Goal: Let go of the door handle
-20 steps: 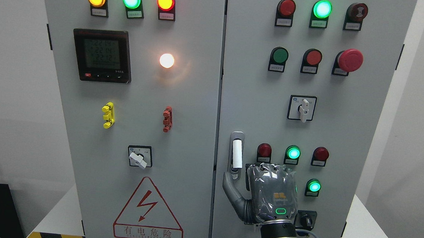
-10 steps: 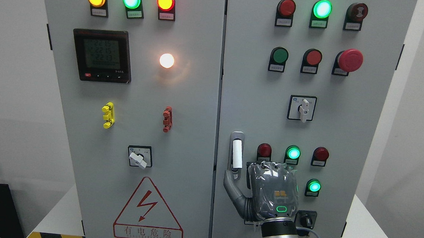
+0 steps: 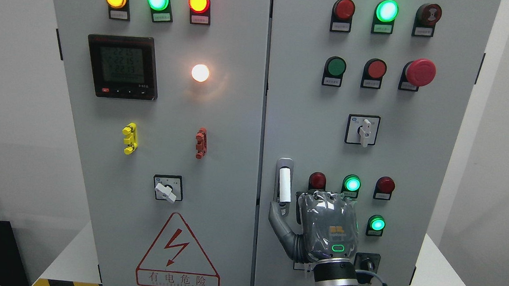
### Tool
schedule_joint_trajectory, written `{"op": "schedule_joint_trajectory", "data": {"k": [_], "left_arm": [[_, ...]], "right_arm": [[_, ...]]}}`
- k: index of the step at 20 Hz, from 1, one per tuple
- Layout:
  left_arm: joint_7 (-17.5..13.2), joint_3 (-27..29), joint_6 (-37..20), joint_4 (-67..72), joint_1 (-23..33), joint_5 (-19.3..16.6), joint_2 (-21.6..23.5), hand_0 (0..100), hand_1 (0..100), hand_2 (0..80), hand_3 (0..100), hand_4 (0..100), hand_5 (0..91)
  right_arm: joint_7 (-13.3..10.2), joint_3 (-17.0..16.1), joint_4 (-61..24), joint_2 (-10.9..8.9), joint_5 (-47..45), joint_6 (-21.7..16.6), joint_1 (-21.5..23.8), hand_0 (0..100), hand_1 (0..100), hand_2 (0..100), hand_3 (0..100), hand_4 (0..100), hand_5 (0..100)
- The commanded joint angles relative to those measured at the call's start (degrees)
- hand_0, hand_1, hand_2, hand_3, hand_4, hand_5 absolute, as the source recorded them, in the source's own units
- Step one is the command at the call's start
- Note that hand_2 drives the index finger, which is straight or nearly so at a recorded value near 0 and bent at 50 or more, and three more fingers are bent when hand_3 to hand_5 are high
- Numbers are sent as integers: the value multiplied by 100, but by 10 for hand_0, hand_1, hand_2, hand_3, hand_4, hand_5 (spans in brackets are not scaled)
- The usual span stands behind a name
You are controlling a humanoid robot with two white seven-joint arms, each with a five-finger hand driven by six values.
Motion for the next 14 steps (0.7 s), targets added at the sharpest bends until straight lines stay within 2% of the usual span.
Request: {"op": "schedule_joint_trajectory", "data": {"k": [1,14], "left_arm": [[1,9,2,53,-18,0,0,120,389,0,0,0,0],[1,9,2,53,-18,0,0,120,389,0,0,0,0]], "right_arm": [[2,1,26,38,0,0,-4,432,76,878,1000,991,1000],[2,-7,26,64,0,0,-4,452,81,879,1000,992,1000]]}}
